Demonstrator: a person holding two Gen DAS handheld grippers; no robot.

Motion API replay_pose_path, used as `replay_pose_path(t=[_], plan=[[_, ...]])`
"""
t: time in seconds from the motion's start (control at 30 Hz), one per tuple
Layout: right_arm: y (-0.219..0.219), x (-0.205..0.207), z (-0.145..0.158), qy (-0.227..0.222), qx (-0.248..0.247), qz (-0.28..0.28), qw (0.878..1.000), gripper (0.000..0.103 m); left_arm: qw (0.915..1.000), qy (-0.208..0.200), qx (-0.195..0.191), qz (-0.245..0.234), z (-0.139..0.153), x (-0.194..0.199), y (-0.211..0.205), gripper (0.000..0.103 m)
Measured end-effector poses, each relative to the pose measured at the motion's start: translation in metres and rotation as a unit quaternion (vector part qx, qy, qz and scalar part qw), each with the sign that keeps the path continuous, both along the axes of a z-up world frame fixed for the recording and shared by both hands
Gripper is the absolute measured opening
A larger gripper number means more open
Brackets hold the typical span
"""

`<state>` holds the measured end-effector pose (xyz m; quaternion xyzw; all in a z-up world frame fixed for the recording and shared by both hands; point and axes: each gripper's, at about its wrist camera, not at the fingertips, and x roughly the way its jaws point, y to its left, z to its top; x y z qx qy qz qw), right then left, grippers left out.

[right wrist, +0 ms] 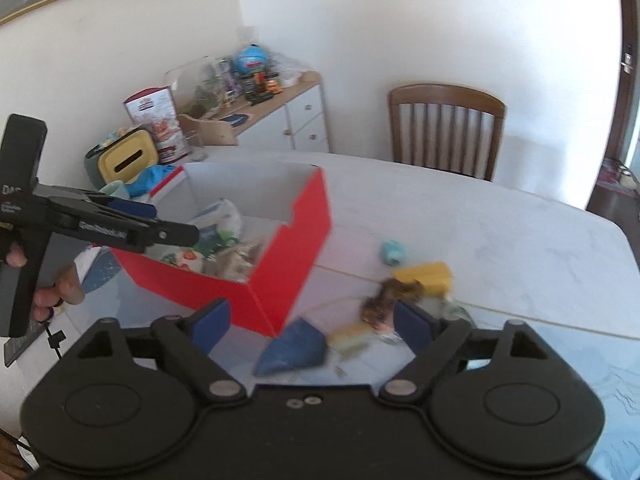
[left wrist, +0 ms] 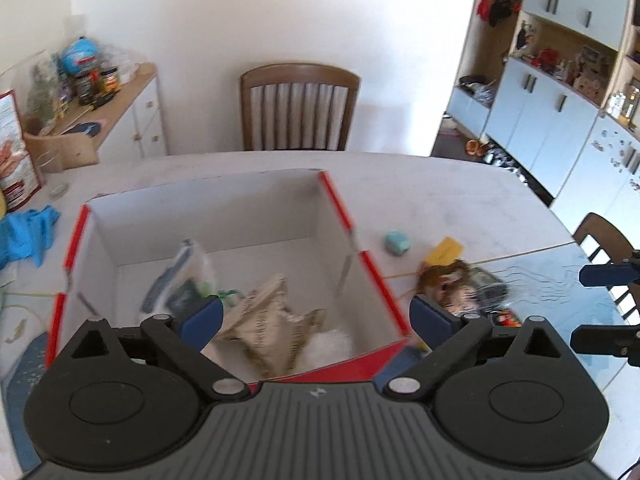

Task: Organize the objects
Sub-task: 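Move both tools back toward the hair tie and red keychain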

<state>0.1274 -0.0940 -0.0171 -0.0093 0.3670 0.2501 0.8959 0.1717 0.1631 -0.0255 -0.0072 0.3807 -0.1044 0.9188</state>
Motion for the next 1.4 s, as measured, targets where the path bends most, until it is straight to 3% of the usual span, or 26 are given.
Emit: replay_pose_path(t=[0.2, 0.5, 0.7, 1.03, 1.4], plan=[[-0.039, -0.012, -0.013, 0.001, -0.008, -0.028, 1.0, 0.098, 0.9997, -0.007, -0.003, -0.025, -0.002, -0.004, -0.042, 0.103], [-0.082, -0.016, -0.041, 0.018, -0.02, -0.056, 0.998, 0.098, 0.9982, 0.007, -0.007, -0.06, -0.021, -0.001, -0.102, 0.103], [-0.091, -0.012, -0.06, 0.023, -0.032, -0.047, 0.998, 0.097, 0.9954, 0.02, -0.014, -0.093, -0.039, 0.007, -0.135, 0.103], [-0.092, 0.004, -0.097, 0.048, -0.05, -0.03, 0.997, 0.086, 0.9954, 0.023, 0.011, -0.092, -0.067, 0.026, -0.167, 0.103], [-0.085, 0.027, -0.115, 0.053, -0.058, -0.018, 0.997, 0.073, 0.9965, 0.02, 0.025, -0.077, -0.079, 0.065, -0.176, 0.102]])
